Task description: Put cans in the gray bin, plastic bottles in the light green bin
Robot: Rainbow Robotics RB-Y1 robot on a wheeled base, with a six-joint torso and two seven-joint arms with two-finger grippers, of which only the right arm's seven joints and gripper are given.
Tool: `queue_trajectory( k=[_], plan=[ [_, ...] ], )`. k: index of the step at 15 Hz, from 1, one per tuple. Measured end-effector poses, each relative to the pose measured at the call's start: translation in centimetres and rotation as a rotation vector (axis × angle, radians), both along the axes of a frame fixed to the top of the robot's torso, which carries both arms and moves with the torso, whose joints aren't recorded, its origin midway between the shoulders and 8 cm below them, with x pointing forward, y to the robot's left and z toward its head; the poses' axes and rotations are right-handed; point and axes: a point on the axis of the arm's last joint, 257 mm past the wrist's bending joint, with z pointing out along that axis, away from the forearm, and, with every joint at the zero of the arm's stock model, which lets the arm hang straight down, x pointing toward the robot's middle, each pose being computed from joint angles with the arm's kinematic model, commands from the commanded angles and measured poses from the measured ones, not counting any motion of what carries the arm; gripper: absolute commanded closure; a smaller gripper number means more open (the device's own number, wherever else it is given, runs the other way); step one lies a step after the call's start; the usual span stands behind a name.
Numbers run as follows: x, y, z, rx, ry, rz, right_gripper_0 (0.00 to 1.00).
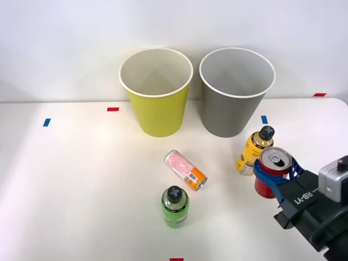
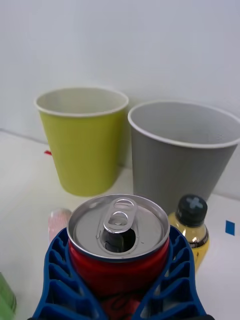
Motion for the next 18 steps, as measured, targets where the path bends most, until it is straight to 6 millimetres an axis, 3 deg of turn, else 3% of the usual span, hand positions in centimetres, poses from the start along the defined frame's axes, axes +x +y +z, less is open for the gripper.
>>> queue_trajectory(
  k=[9,13,18],
  plan=[
    [2.9,0.5,11.1,0.281,-0.206,0.063,1.00],
    [5.0,0.1,13.7,0.276,-0.220,0.053,1.00],
    [12.0,-1.2,15.1,0.297,-0.265,0.007,1.00]
  ],
)
